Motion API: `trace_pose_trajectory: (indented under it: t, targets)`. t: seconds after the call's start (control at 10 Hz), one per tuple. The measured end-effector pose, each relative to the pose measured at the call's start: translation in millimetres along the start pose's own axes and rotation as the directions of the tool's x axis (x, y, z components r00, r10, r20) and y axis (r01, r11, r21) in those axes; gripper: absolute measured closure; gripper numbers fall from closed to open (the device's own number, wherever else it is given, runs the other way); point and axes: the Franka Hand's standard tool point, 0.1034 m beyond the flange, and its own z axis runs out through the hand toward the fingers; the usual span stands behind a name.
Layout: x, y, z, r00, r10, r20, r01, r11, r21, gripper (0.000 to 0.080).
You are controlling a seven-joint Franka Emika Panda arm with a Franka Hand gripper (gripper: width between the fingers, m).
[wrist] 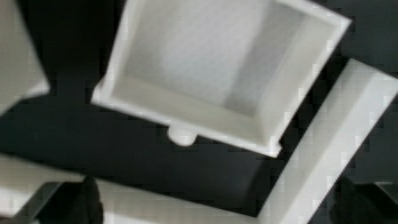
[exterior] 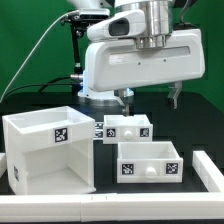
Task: Assemble drawer
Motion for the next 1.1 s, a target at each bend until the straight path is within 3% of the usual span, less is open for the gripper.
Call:
trace_pose_trajectory:
  t: [0.1,0.2,0.5,0.7,1.0,1.1]
  targets:
    - [-2.5,-4.8,7.2,1.000,0.019,0.006,-0.019,1.000,0.006,0.0150]
    - [2.0,-4.0,7.1,0.999,0.014,-0.044,-0.014,1.000,-0.005,0.0150]
    - [-0.8,-4.7,9.3,0.999,0.017,-0.037,-0.017,1.000,-0.003,0.0150]
    - [-8.2,-18.6,24.9,0.987,0.160,-0.011,-0.160,0.987,0.012,0.0150]
    - [-2.4,-32.4,52.4,0.975,0.220,-0.003,-0.220,0.975,0.022,0.0150]
    - [-2.3,-31.6,51.6,0.976,0.218,-0.002,-0.217,0.976,0.021,0.0150]
